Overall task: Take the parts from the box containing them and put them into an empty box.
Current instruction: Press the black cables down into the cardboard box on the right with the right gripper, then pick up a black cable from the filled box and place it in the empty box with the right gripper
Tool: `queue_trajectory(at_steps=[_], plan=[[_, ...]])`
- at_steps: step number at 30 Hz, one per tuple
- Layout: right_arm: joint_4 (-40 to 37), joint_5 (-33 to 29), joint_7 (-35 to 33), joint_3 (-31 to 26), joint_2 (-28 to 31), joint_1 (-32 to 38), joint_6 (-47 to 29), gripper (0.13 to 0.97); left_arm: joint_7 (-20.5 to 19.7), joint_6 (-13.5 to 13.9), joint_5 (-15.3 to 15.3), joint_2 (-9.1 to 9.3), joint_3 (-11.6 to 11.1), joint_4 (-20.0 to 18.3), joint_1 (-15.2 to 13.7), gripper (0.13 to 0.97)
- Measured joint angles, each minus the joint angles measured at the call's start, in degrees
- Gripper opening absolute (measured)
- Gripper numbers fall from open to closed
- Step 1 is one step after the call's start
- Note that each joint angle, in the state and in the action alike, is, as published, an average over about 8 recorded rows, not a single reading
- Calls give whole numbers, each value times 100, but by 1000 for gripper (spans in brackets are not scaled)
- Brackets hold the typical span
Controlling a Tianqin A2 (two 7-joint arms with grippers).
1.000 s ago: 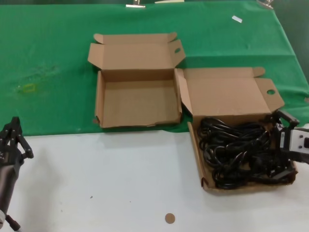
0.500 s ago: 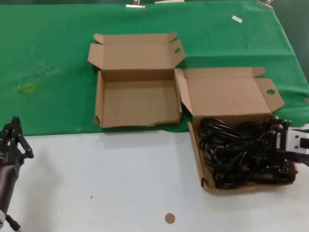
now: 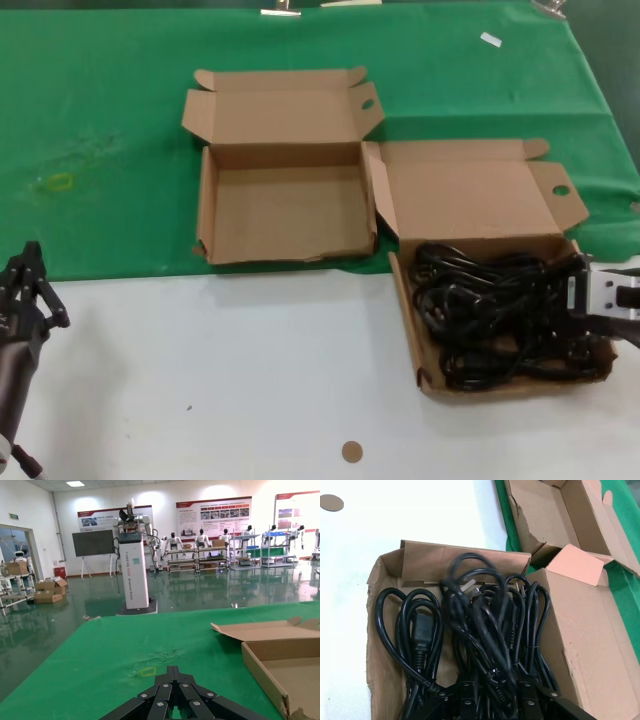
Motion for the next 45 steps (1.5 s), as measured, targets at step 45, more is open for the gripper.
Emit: queue_trajectory(at_steps=[45], plan=[[-1296, -1100, -222, -425, -2478, 2706, -889, 231, 0, 0, 0, 0, 0, 0, 0, 144]])
